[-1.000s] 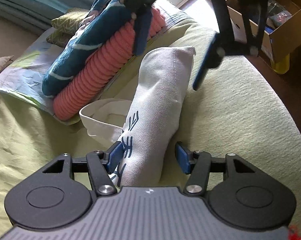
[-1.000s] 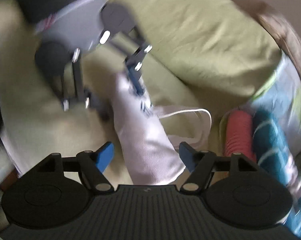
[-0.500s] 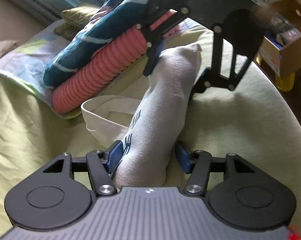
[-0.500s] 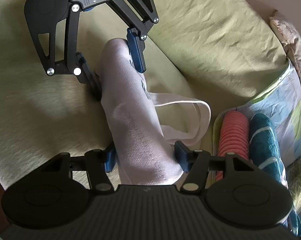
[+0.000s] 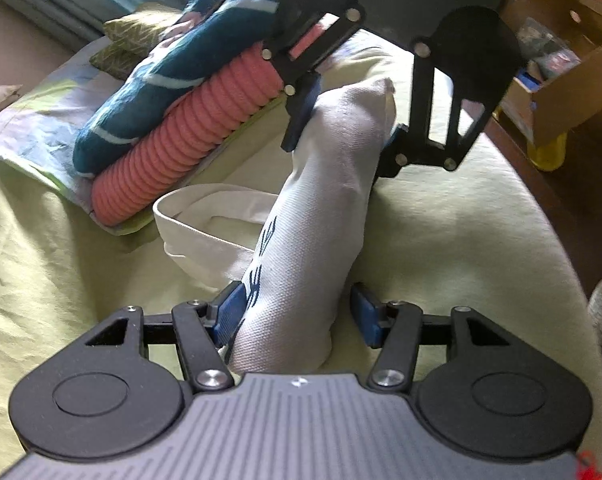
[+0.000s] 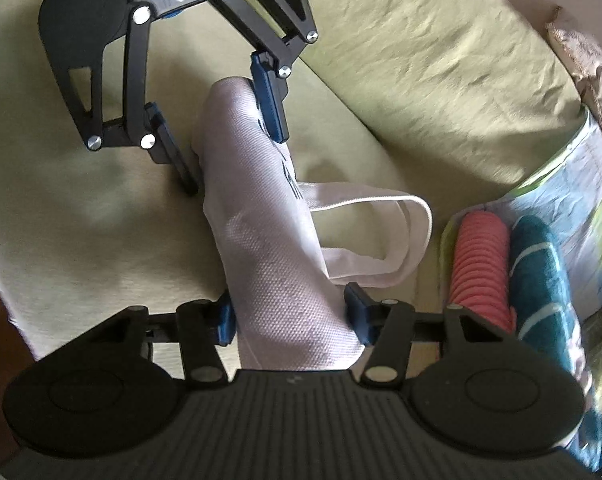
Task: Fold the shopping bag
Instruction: 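Roll the bag further toward the handles with both grippers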
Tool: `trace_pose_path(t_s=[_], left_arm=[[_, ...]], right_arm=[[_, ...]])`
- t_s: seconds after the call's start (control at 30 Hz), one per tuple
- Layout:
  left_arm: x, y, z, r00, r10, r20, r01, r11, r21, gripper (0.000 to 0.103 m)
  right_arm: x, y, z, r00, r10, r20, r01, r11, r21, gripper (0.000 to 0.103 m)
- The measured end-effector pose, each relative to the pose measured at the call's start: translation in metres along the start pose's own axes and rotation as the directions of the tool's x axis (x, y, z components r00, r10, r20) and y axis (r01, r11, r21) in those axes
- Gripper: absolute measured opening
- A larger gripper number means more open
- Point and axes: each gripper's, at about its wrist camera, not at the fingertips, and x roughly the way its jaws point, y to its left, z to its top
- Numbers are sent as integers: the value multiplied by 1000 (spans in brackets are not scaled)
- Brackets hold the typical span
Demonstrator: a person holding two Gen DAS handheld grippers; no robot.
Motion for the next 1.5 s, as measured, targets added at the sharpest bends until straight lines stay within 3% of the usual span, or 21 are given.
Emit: trace_pose_path(t_s=[0.3, 0.53, 0.8, 1.17, 1.27, 1.5], left_arm=[[-46, -41, -8, 999, -44, -16, 44, 999, -9, 59], [-54, -44, -5, 998, -58, -36, 57, 998, -24, 59], [-53, -40, -3, 996, -72, -46, 71, 997, -21, 59], [-50, -27, -3, 995, -97, -33, 95, 995, -43, 59], [-49, -20, -3, 995, -98, -18, 97, 993, -66, 59], [-51, -5, -2, 996, -89, 19, 91, 991, -100, 61]], right_arm=[[-35, 26, 6, 995, 99, 13, -99, 995, -3, 51], [-47, 35, 12, 992, 129, 0, -129, 991, 22, 51], [-42, 18, 16, 983, 183, -18, -180, 979, 94, 51], [-36, -8, 16, 955, 296, -14, -287, 936, 202, 52], [-31, -22, 15, 936, 352, -6, -339, 907, 250, 52], [-9, -66, 11, 849, 528, 21, -493, 776, 393, 52]])
